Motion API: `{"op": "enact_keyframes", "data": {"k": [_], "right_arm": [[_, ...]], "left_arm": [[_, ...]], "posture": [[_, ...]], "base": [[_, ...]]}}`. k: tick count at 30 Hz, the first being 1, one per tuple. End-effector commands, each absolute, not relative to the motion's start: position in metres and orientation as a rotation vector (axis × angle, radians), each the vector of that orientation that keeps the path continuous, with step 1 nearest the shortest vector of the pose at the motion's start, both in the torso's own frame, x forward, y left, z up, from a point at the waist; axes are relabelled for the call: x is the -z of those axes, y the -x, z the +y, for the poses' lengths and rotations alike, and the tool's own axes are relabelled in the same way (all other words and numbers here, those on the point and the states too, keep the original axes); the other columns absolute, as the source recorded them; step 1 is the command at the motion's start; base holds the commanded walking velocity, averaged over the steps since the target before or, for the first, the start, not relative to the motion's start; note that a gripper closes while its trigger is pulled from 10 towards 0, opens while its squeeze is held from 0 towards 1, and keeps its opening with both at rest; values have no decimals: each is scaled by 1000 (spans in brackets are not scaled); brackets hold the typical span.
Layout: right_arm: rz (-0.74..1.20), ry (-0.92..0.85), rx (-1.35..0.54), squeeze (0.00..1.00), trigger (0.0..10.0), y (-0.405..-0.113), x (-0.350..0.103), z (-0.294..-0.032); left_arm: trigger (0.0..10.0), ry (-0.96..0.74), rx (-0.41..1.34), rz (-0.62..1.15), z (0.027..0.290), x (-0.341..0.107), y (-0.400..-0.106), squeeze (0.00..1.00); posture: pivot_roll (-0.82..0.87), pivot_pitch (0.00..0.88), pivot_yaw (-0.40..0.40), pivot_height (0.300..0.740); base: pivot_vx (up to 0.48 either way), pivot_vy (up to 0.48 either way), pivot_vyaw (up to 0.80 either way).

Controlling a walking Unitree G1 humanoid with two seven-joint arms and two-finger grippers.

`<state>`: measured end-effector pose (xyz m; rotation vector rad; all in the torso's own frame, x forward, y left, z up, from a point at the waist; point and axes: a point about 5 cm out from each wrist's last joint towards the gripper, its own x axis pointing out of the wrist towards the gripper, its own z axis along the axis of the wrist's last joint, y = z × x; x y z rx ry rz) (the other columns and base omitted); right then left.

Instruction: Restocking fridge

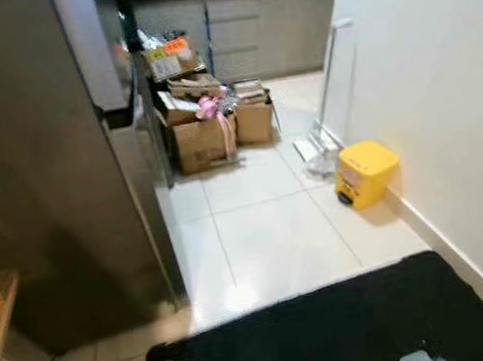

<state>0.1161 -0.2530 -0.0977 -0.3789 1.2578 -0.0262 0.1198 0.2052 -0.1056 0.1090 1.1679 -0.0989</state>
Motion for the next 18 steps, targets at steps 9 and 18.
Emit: {"op": "enact_keyframes", "data": {"k": [9, 18], "right_arm": [[1242, 378, 32, 0, 10000, -121, 96, -254], [1243, 373, 27, 0, 10000, -120, 96, -253]], "left_arm": [[10000, -112, 124, 1224, 200, 110, -106, 0], [10000, -112, 127, 1226, 200, 111, -106, 0]], "posture": [[-72, 0, -5, 740], [-71, 0, -4, 740]], "base": [[318, 0, 0], [314, 0, 0]]}}
